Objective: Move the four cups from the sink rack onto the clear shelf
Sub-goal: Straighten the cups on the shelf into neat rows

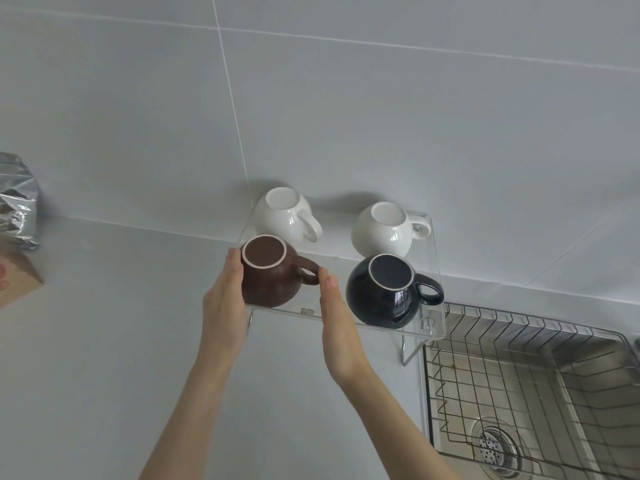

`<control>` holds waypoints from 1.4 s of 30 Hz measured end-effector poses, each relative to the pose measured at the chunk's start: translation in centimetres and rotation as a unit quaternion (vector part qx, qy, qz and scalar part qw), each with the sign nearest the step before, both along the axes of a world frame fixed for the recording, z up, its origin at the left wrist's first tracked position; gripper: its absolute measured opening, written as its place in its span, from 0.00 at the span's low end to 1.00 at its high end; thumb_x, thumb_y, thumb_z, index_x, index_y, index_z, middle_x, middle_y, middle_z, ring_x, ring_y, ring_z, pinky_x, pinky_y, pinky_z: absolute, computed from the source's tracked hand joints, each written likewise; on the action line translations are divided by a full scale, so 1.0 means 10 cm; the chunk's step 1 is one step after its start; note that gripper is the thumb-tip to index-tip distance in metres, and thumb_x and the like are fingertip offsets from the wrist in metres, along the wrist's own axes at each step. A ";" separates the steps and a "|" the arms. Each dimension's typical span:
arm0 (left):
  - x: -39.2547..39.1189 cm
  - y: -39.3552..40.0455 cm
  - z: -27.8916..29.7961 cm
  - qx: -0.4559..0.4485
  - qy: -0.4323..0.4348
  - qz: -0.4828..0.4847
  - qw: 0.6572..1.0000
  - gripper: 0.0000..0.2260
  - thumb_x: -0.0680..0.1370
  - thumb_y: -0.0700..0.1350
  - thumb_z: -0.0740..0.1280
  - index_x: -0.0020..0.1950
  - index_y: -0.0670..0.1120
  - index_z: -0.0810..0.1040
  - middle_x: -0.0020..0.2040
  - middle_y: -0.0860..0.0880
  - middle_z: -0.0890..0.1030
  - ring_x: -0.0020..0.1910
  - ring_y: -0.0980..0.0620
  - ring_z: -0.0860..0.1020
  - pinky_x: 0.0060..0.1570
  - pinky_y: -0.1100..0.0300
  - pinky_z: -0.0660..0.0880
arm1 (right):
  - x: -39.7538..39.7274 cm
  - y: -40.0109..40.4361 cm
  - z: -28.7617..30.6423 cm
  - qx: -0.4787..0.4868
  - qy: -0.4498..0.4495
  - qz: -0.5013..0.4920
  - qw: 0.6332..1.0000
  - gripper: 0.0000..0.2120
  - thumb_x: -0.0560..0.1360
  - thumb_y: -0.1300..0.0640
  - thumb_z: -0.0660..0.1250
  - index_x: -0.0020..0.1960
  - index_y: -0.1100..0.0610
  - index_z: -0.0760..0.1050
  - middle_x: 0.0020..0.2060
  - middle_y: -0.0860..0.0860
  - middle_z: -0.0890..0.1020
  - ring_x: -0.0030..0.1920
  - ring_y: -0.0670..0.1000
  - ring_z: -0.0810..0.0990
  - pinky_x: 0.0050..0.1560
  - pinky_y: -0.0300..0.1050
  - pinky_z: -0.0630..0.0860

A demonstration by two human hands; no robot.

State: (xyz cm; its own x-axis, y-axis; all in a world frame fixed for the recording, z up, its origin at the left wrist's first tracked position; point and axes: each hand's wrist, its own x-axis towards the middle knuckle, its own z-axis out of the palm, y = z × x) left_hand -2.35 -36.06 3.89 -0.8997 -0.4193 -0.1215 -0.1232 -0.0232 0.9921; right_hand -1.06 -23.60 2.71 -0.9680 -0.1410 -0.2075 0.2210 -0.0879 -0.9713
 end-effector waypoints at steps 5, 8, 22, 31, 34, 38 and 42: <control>-0.03 -0.05 -0.02 0.016 -0.005 -0.001 1.000 0.10 0.77 0.55 0.56 0.46 0.60 0.77 0.49 0.63 0.78 0.51 0.67 0.74 0.51 0.68 0.66 | -0.02 0.03 0.04 -0.004 -0.014 -0.012 1.000 0.15 0.78 0.43 0.45 0.60 0.35 0.65 0.63 0.30 0.65 0.68 0.36 0.59 0.72 0.39 0.52; -0.23 -0.20 0.03 -0.007 0.003 -0.013 1.000 0.17 0.75 0.56 0.56 0.61 0.55 0.75 0.63 0.56 0.75 0.64 0.60 0.68 0.63 0.64 0.61 | -0.17 0.08 0.11 0.003 -0.030 -0.036 0.999 0.22 0.78 0.43 0.46 0.71 0.44 0.60 0.70 0.37 0.62 0.66 0.34 0.59 0.67 0.36 0.52; -1.37 -0.40 0.04 -0.024 -0.054 -0.210 0.976 0.32 0.77 0.61 0.41 0.72 0.43 0.63 0.75 0.46 0.63 0.74 0.54 0.59 0.75 0.55 0.50 | -0.71 -0.08 0.15 0.029 -0.052 -0.025 0.998 0.22 0.78 0.41 0.42 0.69 0.42 0.59 0.36 0.31 0.75 0.54 0.47 0.78 0.59 0.41 0.70; -1.19 -0.28 0.01 -0.034 -0.047 -0.178 0.982 0.27 0.79 0.57 0.42 0.72 0.47 0.62 0.73 0.52 0.64 0.74 0.52 0.57 0.68 0.64 0.52 | -0.87 -0.01 0.22 0.033 -0.073 -0.001 0.997 0.26 0.78 0.41 0.41 0.73 0.48 0.56 0.69 0.44 0.63 0.51 0.40 0.71 0.38 0.21 0.66; -1.18 -0.28 0.00 -0.054 -0.057 -0.167 0.983 0.27 0.78 0.59 0.42 0.72 0.48 0.61 0.75 0.52 0.60 0.75 0.51 0.56 0.70 0.61 0.50 | -0.91 -0.04 0.17 0.020 -0.075 -0.034 0.996 0.26 0.78 0.40 0.42 0.73 0.47 0.57 0.74 0.45 0.60 0.72 0.47 0.59 0.57 0.36 0.57; -1.15 -0.26 0.06 -0.052 -0.048 -0.175 0.982 0.26 0.79 0.56 0.41 0.72 0.48 0.62 0.74 0.50 0.62 0.75 0.51 0.56 0.71 0.61 0.50 | -0.90 -0.07 0.14 0.027 -0.066 -0.045 0.996 0.26 0.78 0.40 0.42 0.73 0.46 0.56 0.71 0.44 0.62 0.70 0.47 0.61 0.58 0.34 0.69; -1.15 -0.26 0.06 -0.060 -0.064 -0.172 0.981 0.27 0.78 0.59 0.42 0.73 0.48 0.60 0.76 0.50 0.58 0.75 0.50 0.56 0.72 0.58 0.49 | -0.91 -0.06 0.18 0.021 -0.054 -0.048 0.997 0.26 0.78 0.41 0.42 0.73 0.48 0.57 0.74 0.46 0.61 0.73 0.47 0.58 0.59 0.36 0.55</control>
State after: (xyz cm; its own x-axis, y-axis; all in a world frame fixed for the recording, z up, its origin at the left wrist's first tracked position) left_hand -13.83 -38.65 4.45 -0.9711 -0.1125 -0.2104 -0.2265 0.1574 0.9612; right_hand -10.15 -24.17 4.51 -0.9482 -0.0381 -0.3154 0.3174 -0.0724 -0.9455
